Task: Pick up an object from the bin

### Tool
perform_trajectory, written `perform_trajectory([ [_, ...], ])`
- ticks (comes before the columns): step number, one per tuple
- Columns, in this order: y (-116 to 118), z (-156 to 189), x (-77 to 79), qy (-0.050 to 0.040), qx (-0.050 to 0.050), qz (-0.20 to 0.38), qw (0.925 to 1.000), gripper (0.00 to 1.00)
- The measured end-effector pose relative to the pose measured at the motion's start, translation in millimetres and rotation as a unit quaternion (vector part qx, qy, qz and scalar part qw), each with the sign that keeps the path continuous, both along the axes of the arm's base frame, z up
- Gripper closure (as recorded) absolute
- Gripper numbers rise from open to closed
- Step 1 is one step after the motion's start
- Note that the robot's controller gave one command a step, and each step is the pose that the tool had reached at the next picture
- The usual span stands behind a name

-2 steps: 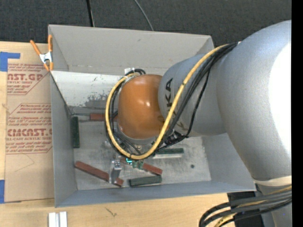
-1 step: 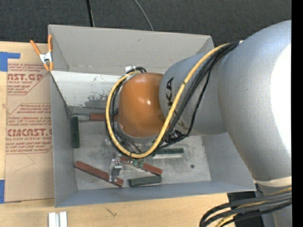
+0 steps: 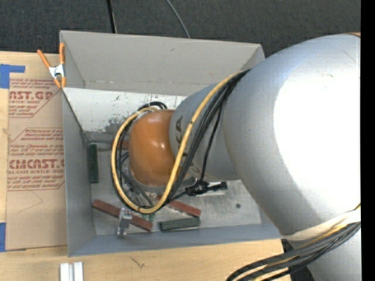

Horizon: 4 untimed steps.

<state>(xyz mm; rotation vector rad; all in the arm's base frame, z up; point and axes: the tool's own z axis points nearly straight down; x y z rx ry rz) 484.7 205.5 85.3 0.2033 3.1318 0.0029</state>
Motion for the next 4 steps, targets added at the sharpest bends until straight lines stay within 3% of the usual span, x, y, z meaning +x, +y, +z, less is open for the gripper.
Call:
perform_trajectory([
  [1, 12, 14, -4.5, 0.0028, -0.001, -0.014, 0.9999, 0.0],
  [2, -8, 16, -3.1, 0.002, 0.0, -0.044, 0.999, 0.0],
  [3, -5, -14, -0.1, -0.0005, 0.0, -0.095, 0.9955, 0.0],
  [4, -10, -9, 2.4, -0.0075, 0.003, -0.068, 0.9977, 1.0],
])
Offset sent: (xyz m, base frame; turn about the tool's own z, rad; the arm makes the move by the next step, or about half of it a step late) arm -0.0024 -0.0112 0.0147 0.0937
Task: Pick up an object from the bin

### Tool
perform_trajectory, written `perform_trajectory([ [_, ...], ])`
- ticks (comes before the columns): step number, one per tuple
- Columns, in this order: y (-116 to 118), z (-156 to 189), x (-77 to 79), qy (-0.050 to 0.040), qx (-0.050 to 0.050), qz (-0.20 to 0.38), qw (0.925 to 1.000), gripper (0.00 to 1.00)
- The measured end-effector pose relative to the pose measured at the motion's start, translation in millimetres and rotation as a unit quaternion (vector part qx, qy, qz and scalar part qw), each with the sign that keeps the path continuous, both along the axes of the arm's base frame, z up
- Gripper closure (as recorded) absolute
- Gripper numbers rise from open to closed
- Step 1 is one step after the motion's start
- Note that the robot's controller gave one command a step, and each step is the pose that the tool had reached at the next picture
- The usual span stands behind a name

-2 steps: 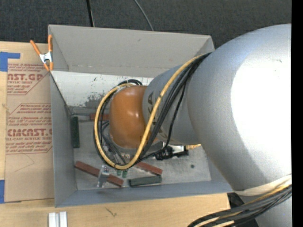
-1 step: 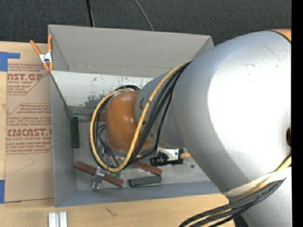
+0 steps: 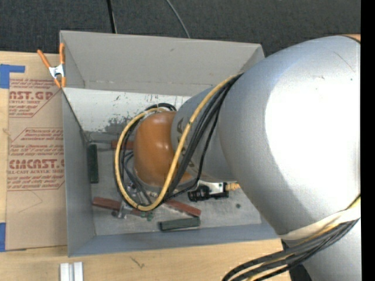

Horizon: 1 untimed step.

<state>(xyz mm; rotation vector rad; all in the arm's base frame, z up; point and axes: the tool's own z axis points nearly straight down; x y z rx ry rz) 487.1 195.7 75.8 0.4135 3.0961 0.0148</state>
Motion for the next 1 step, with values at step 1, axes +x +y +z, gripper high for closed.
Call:
perform_trajectory([
  [1, 0.0, 0.0, 0.0, 0.0, 0.0, 0.0, 1.0, 1.0],
])
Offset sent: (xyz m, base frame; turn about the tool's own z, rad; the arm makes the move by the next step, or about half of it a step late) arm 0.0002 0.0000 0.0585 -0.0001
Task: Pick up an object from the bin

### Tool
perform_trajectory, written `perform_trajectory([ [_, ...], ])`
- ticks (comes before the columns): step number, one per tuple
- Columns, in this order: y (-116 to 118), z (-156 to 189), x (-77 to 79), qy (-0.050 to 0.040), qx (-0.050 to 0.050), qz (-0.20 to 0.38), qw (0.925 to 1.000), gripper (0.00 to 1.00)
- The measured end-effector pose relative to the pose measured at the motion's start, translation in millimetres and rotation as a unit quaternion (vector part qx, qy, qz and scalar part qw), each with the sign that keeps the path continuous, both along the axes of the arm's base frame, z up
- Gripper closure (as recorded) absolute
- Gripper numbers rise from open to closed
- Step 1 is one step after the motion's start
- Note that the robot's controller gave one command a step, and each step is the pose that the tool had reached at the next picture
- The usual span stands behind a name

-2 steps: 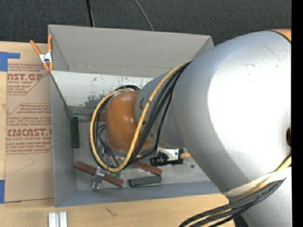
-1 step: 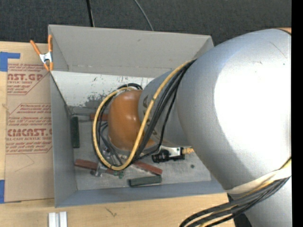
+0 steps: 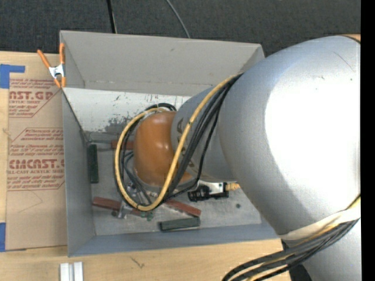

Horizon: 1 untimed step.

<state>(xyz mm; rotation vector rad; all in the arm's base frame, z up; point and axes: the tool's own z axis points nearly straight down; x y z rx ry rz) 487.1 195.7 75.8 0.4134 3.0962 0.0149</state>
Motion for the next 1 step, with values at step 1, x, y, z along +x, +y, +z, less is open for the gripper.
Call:
perform_trajectory([
  [1, -0.4, 2.8, -1.2, 0.0032, -0.001, 0.0, 1.0, 1.0],
])
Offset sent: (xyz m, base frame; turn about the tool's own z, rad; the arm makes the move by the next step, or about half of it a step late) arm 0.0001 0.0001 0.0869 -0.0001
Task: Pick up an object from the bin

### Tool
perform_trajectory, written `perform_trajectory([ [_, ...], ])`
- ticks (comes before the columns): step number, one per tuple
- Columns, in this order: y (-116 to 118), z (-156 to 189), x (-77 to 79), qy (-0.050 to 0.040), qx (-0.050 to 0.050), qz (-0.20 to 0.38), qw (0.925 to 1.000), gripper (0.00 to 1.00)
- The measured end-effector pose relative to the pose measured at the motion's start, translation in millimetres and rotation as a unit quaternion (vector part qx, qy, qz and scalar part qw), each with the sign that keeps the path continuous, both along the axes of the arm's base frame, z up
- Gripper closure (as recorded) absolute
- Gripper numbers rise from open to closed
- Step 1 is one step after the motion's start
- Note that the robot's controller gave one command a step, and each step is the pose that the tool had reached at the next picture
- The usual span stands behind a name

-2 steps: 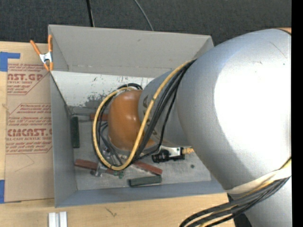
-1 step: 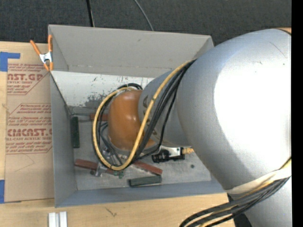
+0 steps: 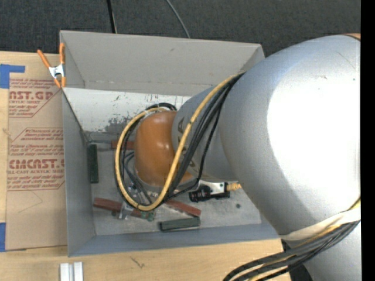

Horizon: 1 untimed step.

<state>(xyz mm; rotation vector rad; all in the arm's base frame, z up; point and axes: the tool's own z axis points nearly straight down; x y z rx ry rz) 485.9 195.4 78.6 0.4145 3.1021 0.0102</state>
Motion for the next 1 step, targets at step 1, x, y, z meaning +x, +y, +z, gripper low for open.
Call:
perform_trajectory([
  [1, -1.4, 16.8, -4.4, 0.0097, -0.003, 0.001, 0.9999, 1.0],
])
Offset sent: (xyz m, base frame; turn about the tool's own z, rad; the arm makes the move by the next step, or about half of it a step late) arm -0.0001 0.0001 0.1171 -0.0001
